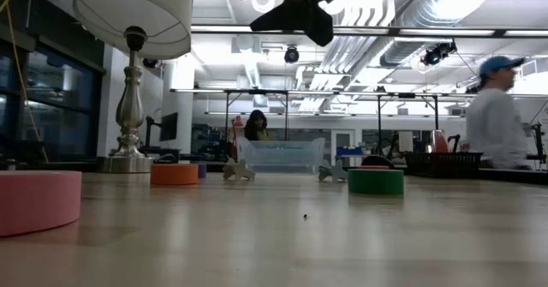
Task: Pick and place Stapler, Stapler remover, tape
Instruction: Put the gray staple remover into the blue bin, then put the pink tape into the transparent bin
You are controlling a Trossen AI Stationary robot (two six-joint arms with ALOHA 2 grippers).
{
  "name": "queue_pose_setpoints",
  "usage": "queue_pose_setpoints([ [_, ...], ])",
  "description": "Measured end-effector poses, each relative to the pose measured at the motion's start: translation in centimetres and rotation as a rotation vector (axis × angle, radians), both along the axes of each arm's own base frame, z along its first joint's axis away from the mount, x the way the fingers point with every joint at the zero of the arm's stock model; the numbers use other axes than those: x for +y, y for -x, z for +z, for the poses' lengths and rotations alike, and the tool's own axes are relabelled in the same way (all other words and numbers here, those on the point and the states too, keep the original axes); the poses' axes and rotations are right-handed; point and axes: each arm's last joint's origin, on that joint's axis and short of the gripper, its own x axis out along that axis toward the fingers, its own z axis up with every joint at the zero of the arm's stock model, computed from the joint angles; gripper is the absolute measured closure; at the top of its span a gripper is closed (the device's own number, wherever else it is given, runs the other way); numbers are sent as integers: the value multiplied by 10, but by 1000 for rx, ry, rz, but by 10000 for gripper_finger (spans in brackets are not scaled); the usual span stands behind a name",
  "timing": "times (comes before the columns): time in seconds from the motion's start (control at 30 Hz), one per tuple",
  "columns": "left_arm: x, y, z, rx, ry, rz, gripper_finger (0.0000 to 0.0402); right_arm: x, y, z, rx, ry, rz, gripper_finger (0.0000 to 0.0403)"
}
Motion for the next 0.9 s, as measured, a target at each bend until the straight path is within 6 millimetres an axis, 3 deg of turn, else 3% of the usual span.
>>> queue_pose_setpoints([
  [0.33,2,2,5,31,44,-51,180,0,2,-4,50,-7,23,180],
  [0.63,28,1,34,-85,69,216,177,0,3,-5,59,-64,-14,180],
  [0.9,50,-21,46,-279,49,395,177,-4,16,-6,167,-71,-119,180],
])
